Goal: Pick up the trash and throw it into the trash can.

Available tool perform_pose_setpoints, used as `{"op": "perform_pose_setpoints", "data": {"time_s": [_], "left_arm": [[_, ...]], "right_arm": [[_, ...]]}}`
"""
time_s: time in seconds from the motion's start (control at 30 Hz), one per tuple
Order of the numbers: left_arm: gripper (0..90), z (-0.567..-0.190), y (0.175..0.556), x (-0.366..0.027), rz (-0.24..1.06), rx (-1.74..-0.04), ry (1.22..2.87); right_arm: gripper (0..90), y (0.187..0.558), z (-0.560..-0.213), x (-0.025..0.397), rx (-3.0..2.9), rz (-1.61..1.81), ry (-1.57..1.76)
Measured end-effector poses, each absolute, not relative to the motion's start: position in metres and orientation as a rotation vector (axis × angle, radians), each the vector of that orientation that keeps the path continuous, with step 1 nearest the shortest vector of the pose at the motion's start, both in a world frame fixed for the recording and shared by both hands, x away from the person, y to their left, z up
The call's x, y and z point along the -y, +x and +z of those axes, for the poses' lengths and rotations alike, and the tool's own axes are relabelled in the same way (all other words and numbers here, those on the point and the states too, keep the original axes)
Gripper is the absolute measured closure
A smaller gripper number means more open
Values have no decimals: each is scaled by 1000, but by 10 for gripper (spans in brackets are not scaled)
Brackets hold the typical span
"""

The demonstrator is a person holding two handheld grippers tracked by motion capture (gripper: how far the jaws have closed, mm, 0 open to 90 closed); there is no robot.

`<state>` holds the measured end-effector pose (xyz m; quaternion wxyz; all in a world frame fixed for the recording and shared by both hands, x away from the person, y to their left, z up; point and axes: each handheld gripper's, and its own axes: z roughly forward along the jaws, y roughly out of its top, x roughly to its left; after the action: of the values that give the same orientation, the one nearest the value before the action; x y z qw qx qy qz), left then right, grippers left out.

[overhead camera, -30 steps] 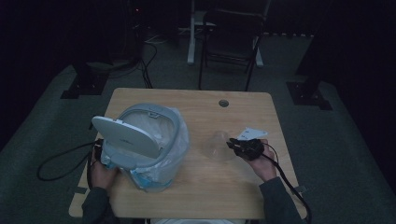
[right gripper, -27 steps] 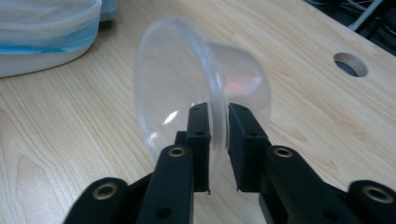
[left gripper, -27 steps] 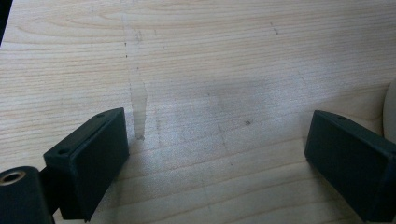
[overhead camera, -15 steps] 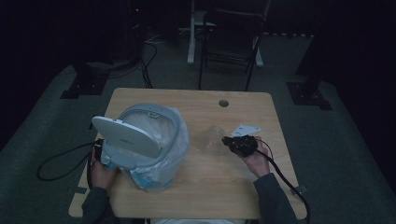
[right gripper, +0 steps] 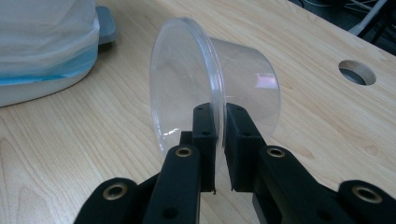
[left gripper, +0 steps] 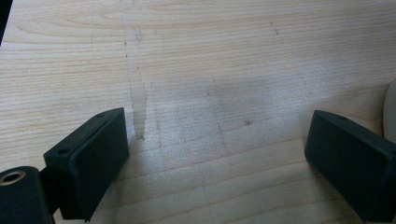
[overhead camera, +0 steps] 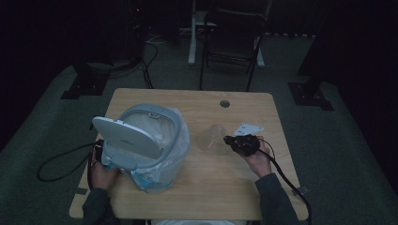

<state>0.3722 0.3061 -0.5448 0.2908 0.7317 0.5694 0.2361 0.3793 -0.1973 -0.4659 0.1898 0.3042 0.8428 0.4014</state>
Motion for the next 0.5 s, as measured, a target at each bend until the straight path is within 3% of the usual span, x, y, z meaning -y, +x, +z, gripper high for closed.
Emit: {"op": "perform_pose_setpoints", "data": {"time_s": [0.5], "left_arm": [[69, -545, 372, -306, 631, -1522, 1949]], "right_arm": [[831, 385, -443, 203, -2322, 1160, 848]]}}
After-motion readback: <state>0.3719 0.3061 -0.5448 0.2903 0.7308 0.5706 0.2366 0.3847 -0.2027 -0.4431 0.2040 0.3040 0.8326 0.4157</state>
